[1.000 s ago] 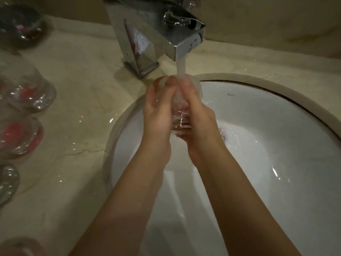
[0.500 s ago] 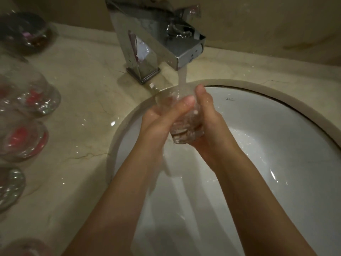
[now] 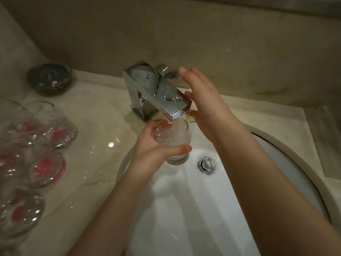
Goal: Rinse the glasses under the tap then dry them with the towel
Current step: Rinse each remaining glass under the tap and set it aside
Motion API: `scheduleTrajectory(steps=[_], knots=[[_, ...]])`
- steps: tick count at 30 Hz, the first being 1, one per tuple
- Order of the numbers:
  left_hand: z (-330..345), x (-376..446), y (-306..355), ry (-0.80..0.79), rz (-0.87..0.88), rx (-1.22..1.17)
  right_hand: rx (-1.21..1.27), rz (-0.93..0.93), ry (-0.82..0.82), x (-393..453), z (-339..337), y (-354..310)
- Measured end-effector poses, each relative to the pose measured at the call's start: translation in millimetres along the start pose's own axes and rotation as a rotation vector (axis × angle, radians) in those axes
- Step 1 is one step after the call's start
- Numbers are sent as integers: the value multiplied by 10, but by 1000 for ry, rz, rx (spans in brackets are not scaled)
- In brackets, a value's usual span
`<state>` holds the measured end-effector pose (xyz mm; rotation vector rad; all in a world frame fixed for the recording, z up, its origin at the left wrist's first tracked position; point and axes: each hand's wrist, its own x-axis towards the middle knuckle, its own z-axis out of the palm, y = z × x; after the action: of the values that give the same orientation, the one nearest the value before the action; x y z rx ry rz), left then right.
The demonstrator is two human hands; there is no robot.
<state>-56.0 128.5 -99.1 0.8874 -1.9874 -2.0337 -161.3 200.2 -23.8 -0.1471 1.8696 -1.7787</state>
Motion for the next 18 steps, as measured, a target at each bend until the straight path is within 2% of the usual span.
scheduleTrajectory(steps=[12,18], knots=[[-56,-169,-65,126,1,48,-79,-127,-30,-88,24,137],[-44,-304,-85,83,-35,-26,-71,-103,-58,-307,-127,219]])
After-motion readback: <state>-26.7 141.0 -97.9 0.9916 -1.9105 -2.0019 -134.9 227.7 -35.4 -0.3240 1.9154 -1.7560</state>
